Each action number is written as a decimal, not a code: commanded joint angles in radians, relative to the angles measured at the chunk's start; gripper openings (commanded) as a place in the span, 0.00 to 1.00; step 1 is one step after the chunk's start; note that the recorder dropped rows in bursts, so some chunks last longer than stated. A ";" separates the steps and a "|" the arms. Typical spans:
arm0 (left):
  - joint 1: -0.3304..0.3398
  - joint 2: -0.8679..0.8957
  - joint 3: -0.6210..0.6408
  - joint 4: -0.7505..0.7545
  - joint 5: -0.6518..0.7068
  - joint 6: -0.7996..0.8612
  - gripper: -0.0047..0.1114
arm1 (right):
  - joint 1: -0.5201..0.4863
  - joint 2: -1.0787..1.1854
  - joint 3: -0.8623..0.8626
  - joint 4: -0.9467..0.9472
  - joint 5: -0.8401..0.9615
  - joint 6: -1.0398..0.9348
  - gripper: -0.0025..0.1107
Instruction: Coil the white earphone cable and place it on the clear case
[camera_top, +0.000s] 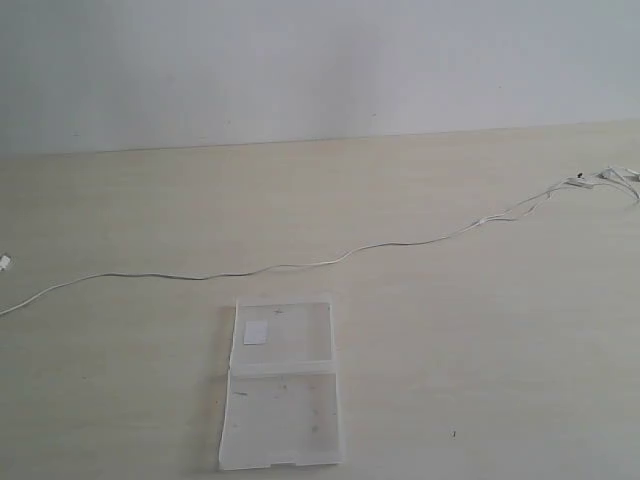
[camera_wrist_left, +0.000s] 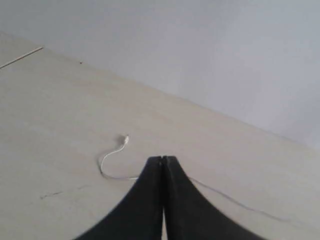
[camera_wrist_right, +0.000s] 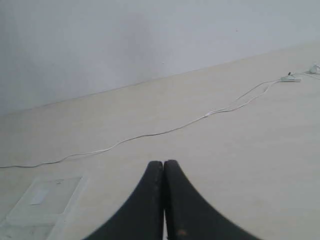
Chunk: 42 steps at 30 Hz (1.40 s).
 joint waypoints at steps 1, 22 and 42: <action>0.002 -0.005 -0.171 -0.008 0.106 -0.047 0.04 | 0.002 -0.006 0.005 -0.006 -0.001 -0.001 0.03; 0.002 0.563 -0.361 -0.116 -0.960 -0.188 0.04 | 0.002 -0.006 0.005 -0.006 -0.003 -0.001 0.03; 0.000 1.464 -1.115 1.279 -1.161 -1.366 0.04 | 0.002 -0.006 0.005 -0.006 -0.003 -0.001 0.03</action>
